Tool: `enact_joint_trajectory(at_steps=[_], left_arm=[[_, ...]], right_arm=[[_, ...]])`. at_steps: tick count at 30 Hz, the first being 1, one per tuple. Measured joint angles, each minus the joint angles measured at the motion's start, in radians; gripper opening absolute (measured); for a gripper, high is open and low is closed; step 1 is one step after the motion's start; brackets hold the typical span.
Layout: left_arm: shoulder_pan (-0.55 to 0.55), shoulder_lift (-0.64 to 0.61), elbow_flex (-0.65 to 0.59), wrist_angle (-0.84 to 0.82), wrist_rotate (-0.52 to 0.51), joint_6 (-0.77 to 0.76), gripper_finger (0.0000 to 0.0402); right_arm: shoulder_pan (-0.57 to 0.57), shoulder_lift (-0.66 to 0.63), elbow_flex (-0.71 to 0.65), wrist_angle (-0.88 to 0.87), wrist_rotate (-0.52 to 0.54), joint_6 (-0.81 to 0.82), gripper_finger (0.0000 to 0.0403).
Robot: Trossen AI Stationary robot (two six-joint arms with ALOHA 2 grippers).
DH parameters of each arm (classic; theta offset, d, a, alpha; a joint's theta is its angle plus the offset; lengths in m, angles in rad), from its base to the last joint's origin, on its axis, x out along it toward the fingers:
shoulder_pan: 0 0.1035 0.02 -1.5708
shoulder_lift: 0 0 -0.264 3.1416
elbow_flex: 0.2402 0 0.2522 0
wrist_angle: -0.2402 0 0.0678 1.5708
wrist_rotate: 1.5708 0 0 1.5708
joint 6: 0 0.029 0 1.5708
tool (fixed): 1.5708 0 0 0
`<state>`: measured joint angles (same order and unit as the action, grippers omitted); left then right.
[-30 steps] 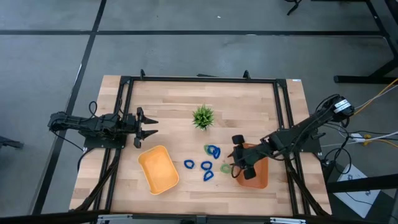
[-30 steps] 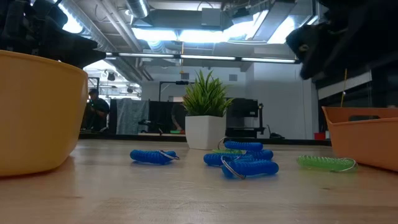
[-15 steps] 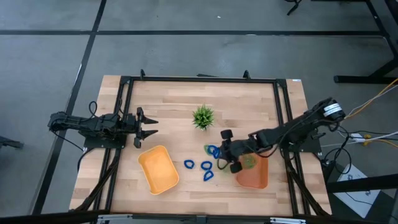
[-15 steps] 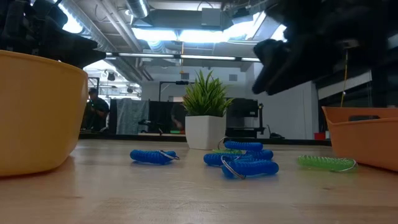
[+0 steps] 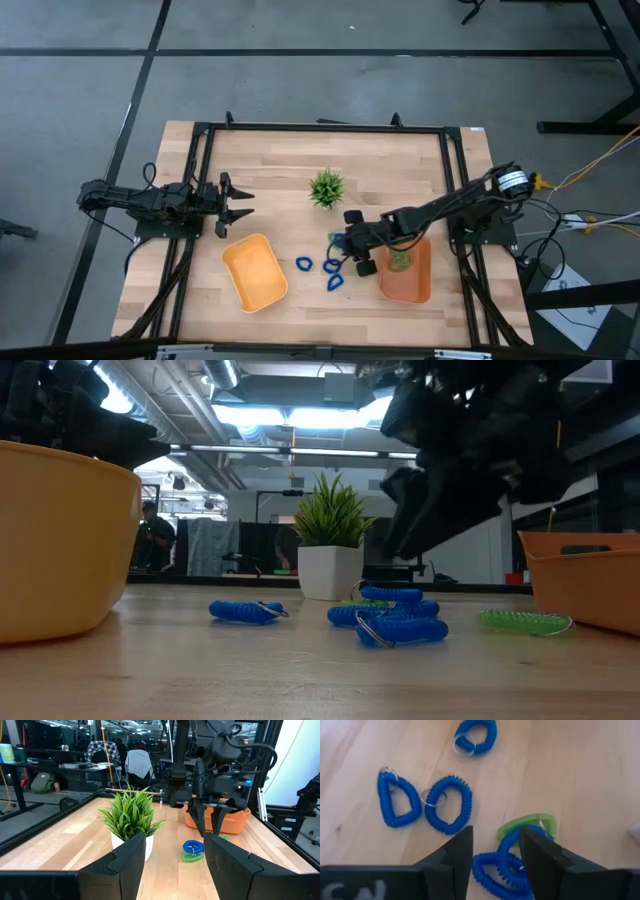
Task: Sort spring keychains
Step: Put the green spring keychain into the orange bin
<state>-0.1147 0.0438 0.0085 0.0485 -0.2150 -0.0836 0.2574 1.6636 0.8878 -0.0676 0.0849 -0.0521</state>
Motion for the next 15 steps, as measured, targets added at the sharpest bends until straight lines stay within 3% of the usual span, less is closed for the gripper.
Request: enact_joint_trajectory(at_steps=[15], left_arm=[[0.000,0.000,0.000,0.000,0.000,0.000,0.0196]], right_arm=[[-0.047,0.065,0.028,-0.034,-0.052,0.026,0.0158]])
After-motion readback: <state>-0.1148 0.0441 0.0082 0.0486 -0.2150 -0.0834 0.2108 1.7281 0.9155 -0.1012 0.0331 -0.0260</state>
